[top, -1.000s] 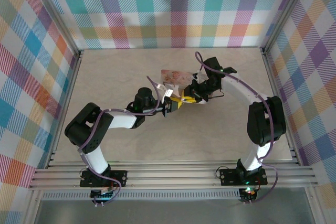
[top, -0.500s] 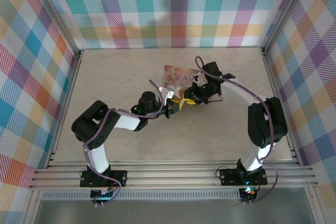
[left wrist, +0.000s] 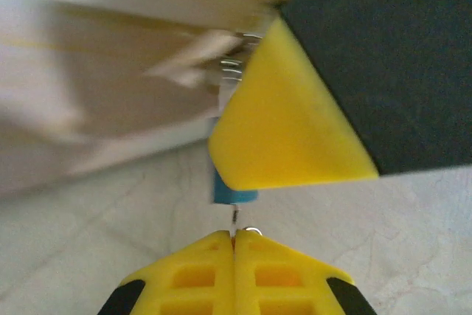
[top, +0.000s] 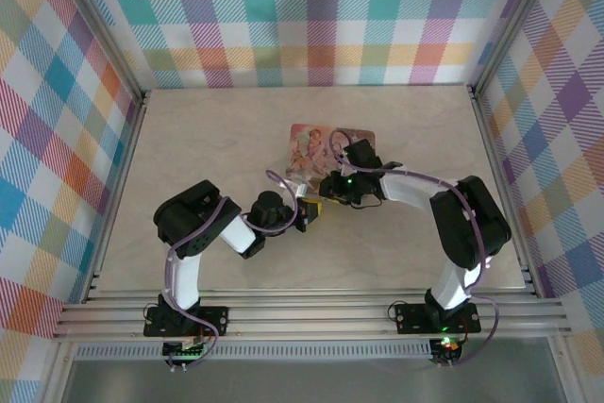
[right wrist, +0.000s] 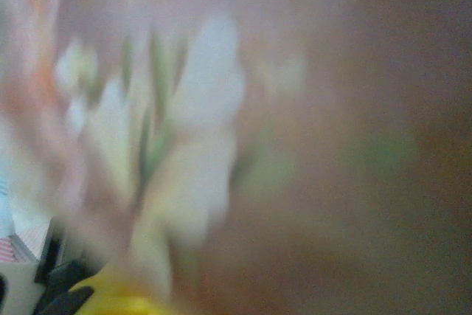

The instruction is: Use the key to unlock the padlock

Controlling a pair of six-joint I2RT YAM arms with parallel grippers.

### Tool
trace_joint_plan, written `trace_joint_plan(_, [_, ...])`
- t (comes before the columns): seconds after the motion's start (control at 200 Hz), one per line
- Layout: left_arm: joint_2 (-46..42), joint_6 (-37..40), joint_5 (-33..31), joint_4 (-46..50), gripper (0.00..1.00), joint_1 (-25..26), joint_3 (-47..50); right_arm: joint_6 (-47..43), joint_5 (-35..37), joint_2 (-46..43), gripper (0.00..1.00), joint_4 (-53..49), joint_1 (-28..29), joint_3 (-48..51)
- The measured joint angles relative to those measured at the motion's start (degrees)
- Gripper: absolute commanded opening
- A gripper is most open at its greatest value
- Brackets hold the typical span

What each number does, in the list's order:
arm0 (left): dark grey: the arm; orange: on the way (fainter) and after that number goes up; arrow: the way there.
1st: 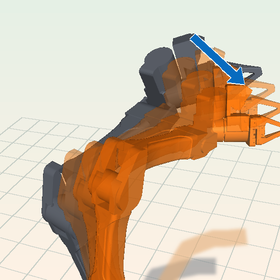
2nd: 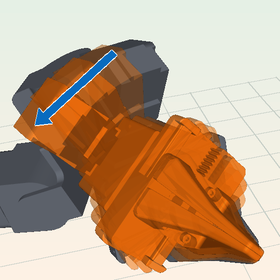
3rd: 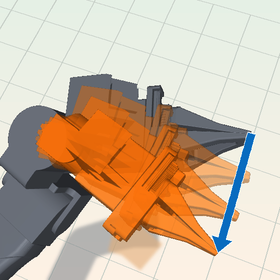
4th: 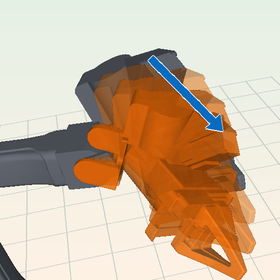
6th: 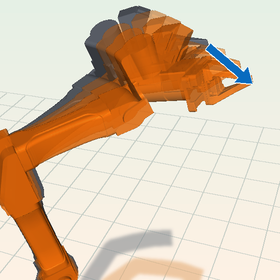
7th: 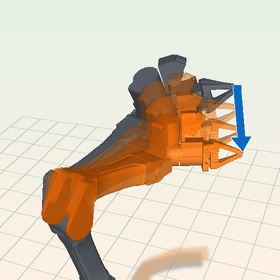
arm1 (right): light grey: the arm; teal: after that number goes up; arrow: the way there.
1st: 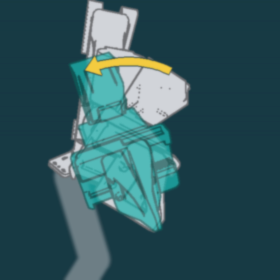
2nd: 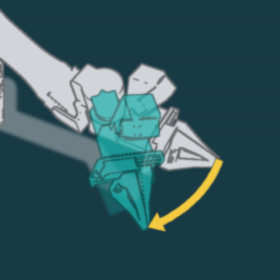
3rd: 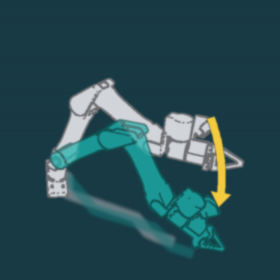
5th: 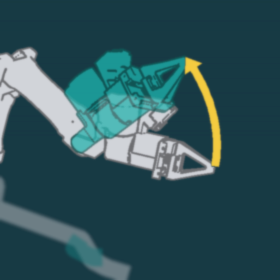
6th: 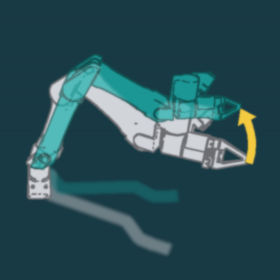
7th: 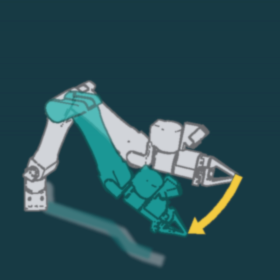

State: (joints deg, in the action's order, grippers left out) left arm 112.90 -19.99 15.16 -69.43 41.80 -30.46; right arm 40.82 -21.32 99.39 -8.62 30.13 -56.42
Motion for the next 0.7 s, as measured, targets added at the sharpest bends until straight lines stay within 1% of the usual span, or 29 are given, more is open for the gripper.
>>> trace_joint_plan(0.065, [0.15, -0.42, -0.85, -0.26, 0.0, 0.24, 0.39, 1.73, -1.09, -0.37, 0.49, 1.62, 0.0, 0.76])
trace_joint_plan(0.195, [0.63, -1.46, -2.01, -1.11, 0.0, 0.31, 0.92, 4.61, -1.9, -1.9, 0.57, 3.65, 0.0, 2.78])
trace_joint_plan(0.44, [0.61, -1.99, -3.1, -1.25, 0.0, 0.57, 1.05, 9.25, -0.07, -5.88, 0.6, 8.04, 0.28, 8.15])
trace_joint_plan(0.7, [0.37, -2.32, -3.02, -0.33, 0.0, 0.57, 0.79, 12.26, 3.48, -6.14, 0.6, 14.95, 1.86, 11.04])
